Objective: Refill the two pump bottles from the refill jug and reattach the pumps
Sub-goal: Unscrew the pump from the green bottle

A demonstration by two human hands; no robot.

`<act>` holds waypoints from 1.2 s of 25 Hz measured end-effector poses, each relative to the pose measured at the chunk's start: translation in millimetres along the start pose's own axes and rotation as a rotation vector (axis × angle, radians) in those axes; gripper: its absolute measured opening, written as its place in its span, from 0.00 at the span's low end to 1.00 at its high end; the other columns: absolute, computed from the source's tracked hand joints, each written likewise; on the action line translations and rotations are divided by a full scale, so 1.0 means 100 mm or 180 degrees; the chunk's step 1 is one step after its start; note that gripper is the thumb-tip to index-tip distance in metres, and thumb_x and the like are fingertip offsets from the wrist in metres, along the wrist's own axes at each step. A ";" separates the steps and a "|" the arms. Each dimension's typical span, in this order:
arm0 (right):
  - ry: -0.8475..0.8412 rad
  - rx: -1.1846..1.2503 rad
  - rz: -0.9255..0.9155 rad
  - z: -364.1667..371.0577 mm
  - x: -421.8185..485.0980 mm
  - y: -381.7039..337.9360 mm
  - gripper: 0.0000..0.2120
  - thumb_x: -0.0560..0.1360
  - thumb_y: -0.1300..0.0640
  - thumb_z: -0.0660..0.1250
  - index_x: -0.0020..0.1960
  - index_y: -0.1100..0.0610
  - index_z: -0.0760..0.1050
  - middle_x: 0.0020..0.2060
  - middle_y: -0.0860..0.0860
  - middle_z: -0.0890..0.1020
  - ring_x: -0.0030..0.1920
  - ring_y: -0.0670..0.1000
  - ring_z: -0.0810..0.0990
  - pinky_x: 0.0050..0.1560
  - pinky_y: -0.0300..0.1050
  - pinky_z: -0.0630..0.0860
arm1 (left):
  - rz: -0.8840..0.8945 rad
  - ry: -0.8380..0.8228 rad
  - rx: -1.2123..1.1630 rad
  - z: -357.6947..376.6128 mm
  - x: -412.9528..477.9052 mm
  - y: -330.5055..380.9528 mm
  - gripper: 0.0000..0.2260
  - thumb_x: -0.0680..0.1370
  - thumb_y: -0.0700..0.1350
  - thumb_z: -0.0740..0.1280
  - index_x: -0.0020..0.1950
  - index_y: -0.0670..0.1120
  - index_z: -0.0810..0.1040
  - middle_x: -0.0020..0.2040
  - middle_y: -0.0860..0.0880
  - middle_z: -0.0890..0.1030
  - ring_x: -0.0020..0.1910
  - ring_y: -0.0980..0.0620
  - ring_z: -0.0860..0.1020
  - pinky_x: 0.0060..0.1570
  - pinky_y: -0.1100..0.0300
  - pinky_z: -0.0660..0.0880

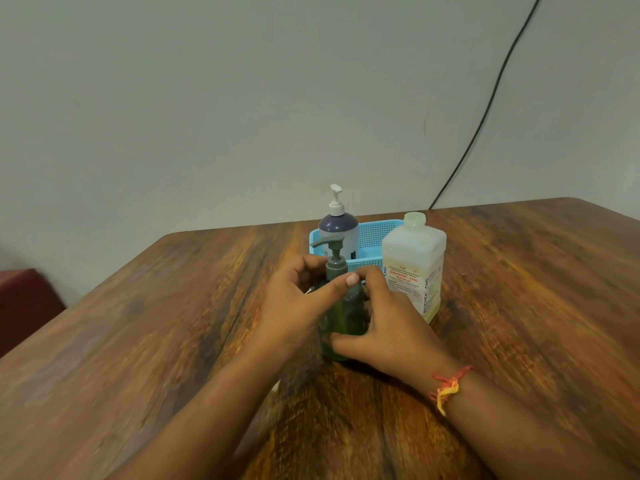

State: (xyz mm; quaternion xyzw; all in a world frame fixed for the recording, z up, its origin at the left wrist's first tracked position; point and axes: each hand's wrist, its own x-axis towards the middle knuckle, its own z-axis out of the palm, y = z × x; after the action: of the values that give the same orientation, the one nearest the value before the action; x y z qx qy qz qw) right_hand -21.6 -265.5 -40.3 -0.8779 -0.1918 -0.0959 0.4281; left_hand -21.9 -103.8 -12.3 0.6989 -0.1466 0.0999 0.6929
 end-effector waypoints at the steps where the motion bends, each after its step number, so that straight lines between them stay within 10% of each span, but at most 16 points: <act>1: 0.0010 0.0015 0.0007 0.00 0.00 0.00 0.38 0.64 0.40 0.78 0.65 0.39 0.58 0.57 0.42 0.78 0.56 0.44 0.79 0.53 0.43 0.82 | 0.0003 0.0025 -0.0071 -0.03 0.01 -0.02 0.18 0.69 0.46 0.77 0.57 0.43 0.79 0.54 0.47 0.87 0.57 0.48 0.84 0.52 0.53 0.82; 30: -0.0075 -0.0031 0.0092 0.00 0.03 0.00 0.42 0.63 0.38 0.79 0.67 0.39 0.56 0.65 0.47 0.77 0.61 0.48 0.79 0.60 0.49 0.80 | 0.0116 0.0238 -0.0232 -0.04 0.03 0.11 0.16 0.73 0.43 0.74 0.59 0.42 0.79 0.52 0.44 0.87 0.55 0.47 0.85 0.51 0.56 0.83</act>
State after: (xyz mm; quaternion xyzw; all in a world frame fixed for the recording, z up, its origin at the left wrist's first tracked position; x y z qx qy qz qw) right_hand -19.2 -264.8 -38.8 -0.8838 -0.1836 -0.0803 0.4228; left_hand -23.1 -99.7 -0.8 0.6662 -0.1369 0.1330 0.7209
